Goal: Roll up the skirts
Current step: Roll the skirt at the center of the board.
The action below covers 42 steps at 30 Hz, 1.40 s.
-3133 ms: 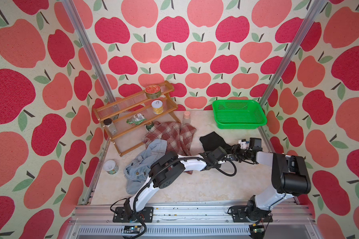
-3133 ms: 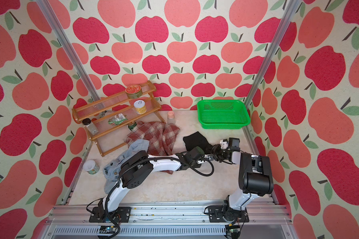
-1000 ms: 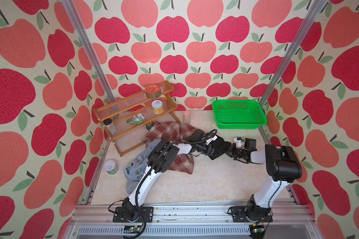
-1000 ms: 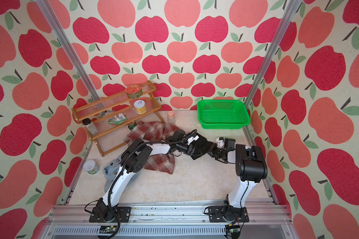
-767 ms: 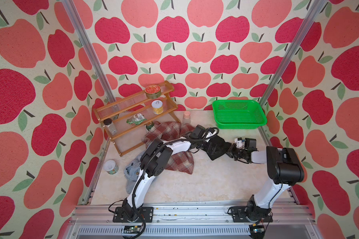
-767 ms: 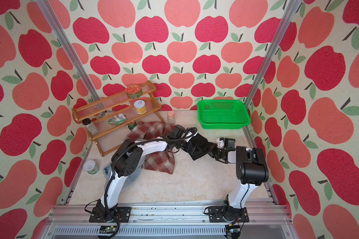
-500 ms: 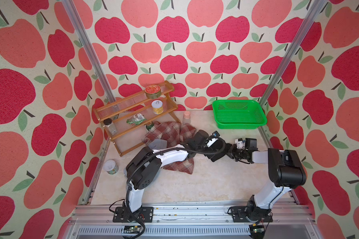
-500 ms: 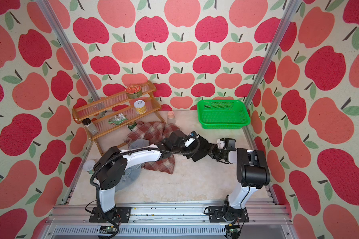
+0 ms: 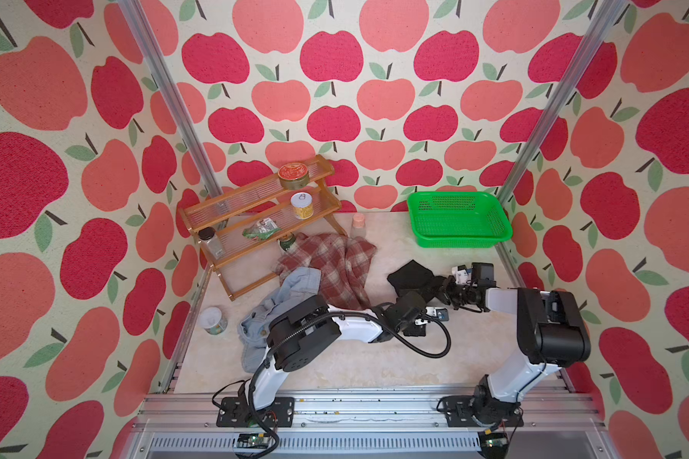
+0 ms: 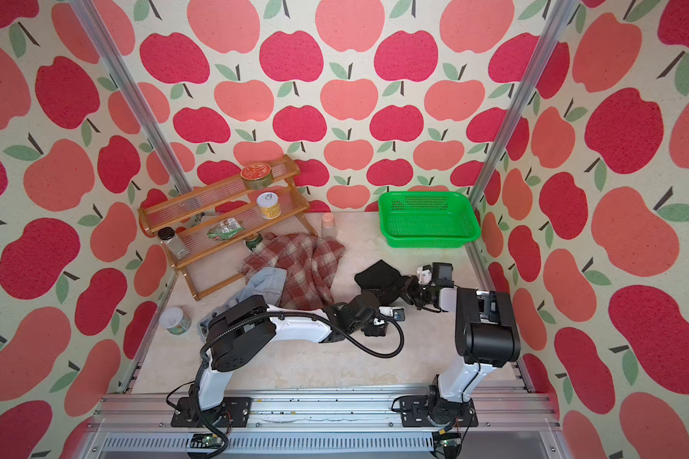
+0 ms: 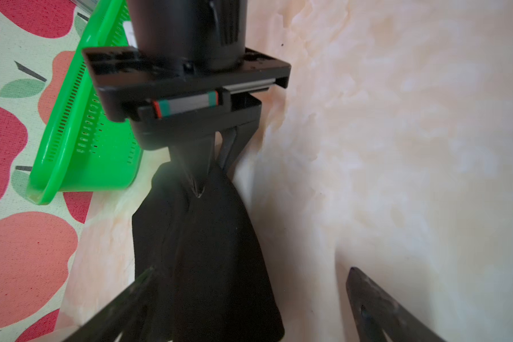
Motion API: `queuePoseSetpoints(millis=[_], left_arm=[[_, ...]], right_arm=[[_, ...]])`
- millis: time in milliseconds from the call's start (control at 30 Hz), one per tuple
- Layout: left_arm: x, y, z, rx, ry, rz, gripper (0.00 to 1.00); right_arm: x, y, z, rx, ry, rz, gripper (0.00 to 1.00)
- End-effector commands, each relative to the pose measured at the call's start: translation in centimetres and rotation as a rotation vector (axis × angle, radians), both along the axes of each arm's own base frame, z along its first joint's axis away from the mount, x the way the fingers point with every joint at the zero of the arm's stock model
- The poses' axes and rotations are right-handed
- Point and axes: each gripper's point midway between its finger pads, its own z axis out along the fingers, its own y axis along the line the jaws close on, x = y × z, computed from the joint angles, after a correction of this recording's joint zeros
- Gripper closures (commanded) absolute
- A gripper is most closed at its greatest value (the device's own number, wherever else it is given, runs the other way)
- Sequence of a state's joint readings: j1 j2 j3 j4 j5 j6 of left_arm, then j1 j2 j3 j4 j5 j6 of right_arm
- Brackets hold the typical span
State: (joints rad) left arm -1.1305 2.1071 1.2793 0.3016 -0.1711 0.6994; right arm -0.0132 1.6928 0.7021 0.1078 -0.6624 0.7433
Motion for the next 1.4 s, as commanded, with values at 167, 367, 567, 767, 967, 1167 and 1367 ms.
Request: queuePoseSetpoints(millis=[167, 367, 567, 767, 967, 1167, 1367], left_arm=[[1.1, -0.4, -2.3, 0.094, -0.025, 0.048, 0.0], [3.5, 0.3, -4.6, 0.211, -0.09, 0.151, 0.15], [4.5, 1.2, -6.2, 0.276, -0.118, 0.201, 0.6], [4.2, 1.2, -6.0, 0.256, -0.074, 0.201, 0.84], [4.0, 1.0, -5.4, 0.202, 0.056, 0.204, 0.85], [4.3, 2.1, -5.4, 0.06, 0.379, 0.259, 0.86], [3.6, 2.1, -4.0, -0.125, 0.731, 0.231, 0.87]], right_arm=[[0.2, -0.3, 1.6, -0.019, -0.044, 0.017, 0.94], [-0.1, -0.3, 1.9, -0.013, -0.05, 0.016, 0.93], [-0.4, -0.7, 2.2, -0.011, -0.058, 0.005, 0.93], [-0.3, -0.8, 2.3, 0.003, -0.058, 0.005, 0.9], [0.1, -2.3, 4.2, 0.031, -0.123, -0.072, 0.35], [-1.3, -4.1, 4.7, -0.03, -0.141, -0.119, 0.29], [-2.7, -4.1, 4.0, -0.03, -0.163, -0.113, 0.25]])
